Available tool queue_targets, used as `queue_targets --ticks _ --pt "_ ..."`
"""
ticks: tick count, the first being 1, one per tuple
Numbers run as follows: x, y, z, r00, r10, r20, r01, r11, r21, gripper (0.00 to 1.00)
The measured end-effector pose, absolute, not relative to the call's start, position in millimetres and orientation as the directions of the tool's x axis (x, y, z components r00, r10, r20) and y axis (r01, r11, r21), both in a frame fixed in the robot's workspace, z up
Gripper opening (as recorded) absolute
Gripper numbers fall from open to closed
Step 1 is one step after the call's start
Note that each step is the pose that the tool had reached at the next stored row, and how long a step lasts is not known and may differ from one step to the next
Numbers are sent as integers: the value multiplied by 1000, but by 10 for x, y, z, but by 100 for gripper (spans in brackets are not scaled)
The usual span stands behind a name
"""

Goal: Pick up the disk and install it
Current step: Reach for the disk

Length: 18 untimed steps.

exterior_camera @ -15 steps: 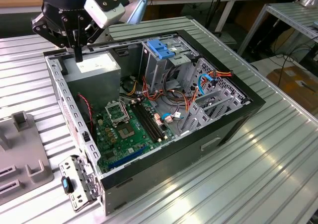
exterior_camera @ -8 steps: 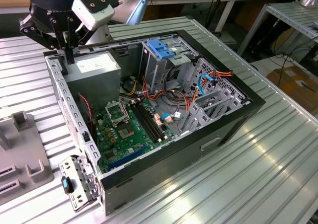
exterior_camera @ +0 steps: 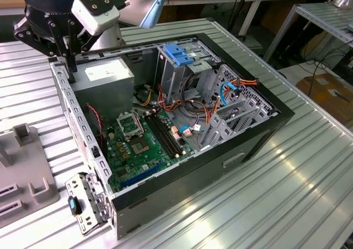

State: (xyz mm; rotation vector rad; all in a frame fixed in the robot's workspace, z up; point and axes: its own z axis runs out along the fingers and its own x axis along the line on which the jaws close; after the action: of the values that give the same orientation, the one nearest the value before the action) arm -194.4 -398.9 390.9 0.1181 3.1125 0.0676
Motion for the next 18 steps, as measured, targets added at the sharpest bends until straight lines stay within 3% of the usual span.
queue_targets --ticks 18 --pt "-2062 -3989 3904 -997 76 -24 75 996 44 11"
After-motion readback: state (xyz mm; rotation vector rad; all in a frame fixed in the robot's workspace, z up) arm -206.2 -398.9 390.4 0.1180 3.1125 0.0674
